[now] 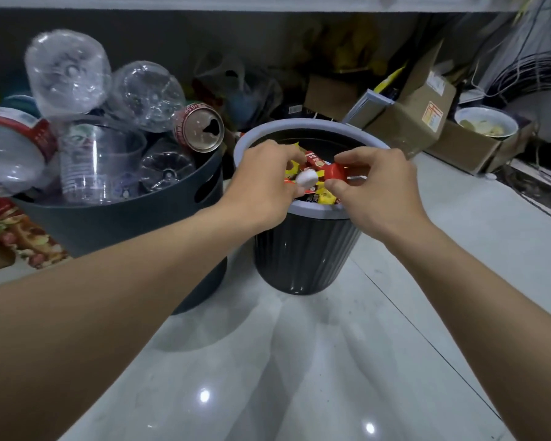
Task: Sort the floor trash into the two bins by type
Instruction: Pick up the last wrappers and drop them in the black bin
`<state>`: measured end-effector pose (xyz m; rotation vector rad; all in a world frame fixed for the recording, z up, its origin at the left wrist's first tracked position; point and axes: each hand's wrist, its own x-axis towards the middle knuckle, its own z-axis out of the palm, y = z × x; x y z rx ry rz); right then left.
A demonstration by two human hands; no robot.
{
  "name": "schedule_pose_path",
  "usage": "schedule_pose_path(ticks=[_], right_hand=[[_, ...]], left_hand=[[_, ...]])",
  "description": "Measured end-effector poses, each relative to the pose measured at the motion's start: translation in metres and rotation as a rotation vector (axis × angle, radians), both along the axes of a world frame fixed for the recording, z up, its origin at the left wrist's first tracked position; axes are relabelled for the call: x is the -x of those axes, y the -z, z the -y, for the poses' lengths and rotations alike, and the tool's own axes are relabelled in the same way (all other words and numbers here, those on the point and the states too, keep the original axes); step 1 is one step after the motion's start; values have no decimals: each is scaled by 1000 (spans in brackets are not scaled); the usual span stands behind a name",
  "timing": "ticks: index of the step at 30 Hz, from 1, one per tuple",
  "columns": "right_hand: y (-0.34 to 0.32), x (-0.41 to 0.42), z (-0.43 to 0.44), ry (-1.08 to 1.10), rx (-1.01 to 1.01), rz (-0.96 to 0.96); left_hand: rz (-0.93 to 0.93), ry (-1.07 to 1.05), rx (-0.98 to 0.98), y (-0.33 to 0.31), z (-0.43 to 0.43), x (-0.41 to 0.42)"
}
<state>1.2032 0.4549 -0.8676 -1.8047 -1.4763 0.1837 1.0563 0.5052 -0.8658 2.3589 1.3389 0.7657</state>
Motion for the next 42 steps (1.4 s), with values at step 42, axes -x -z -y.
schedule_pose_path(ticks=[42], right_hand=[[-56,378,121,-576,-62,448]], left_hand=[[-558,-662,-351,-58,213,385]])
